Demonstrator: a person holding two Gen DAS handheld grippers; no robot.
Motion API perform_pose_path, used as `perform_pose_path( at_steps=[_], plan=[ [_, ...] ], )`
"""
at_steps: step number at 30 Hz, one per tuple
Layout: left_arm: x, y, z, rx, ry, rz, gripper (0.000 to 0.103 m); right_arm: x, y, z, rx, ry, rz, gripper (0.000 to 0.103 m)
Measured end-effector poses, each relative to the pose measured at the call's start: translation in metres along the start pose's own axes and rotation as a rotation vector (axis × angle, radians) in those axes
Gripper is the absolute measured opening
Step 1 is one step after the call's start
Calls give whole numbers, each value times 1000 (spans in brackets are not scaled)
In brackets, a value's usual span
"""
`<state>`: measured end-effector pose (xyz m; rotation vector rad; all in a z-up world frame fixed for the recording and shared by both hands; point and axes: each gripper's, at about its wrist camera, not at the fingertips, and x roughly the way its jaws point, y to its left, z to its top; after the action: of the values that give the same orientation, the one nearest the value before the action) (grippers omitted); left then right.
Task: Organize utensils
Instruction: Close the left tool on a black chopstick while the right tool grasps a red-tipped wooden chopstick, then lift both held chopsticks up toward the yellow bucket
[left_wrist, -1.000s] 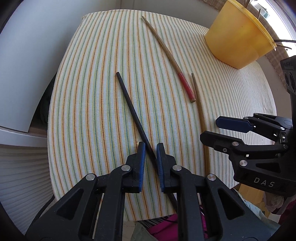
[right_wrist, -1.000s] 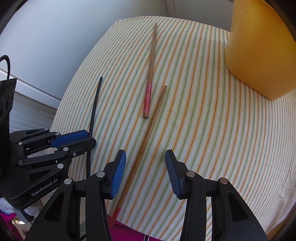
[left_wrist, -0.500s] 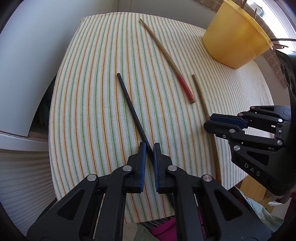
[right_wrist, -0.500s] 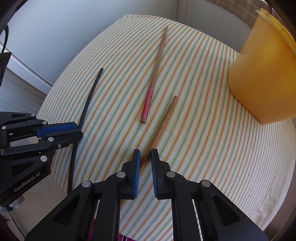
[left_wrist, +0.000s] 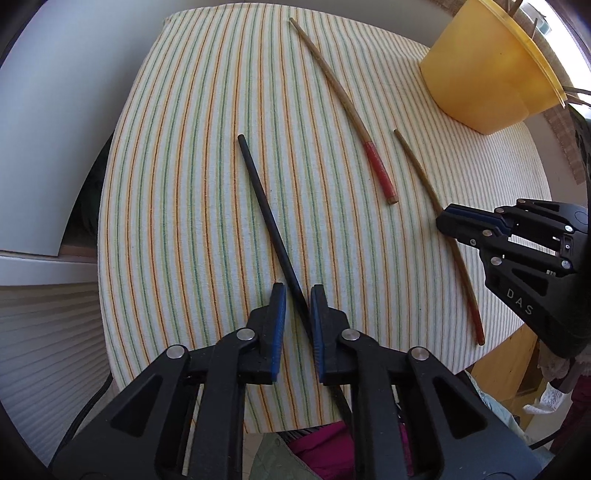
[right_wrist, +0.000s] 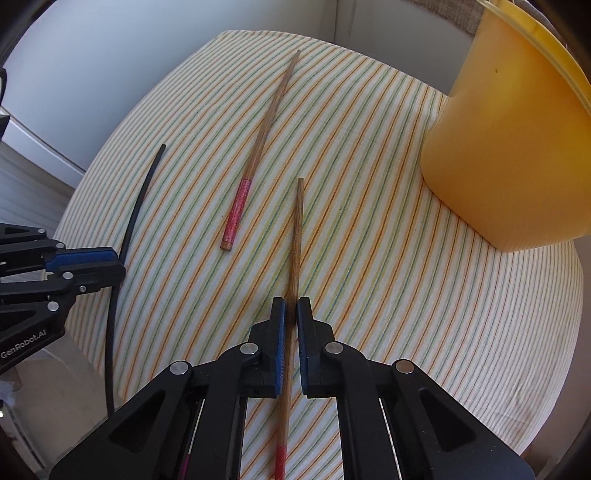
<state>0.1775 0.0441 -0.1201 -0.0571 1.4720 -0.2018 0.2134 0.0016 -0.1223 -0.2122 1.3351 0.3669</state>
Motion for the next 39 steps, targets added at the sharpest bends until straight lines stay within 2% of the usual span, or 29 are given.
perform_pose_path(
  at_steps=[3,6,7,8,13,17,21,27,30,35,39],
  plan=[
    [3,-6,2,9,34,43,21,4,-3,3,-6,5,2,5],
    [6,-16,0,48,12,93,20,3,-12,3,2,7,14,5],
    [6,-18,-1,53,-5,103,18,3,-19,0,5,9,19,5],
    [6,-18,-2,60,-20,122,8,3,-22,-1,4,13,24,5],
    [3,-6,-6,32,-45,78,6,7,-23,5,-11,30,31,5],
    [1,9,-10,-22,-64,2,3,9,-15,6,-55,19,17,6],
    [-8,14,-16,-37,-130,-66,3,8,-21,3,-35,3,85,5],
    [-36,20,-32,-71,-312,-191,3,-14,-34,-10,-15,-123,142,5],
    [-43,16,-36,-73,-403,-227,3,-29,-39,-20,13,-214,163,5],
    [-49,14,-44,-140,-523,-339,3,-41,-45,-40,68,-333,200,5],
    [-54,4,-49,-125,-586,-338,3,-60,-56,-47,96,-429,191,5]
  ],
)
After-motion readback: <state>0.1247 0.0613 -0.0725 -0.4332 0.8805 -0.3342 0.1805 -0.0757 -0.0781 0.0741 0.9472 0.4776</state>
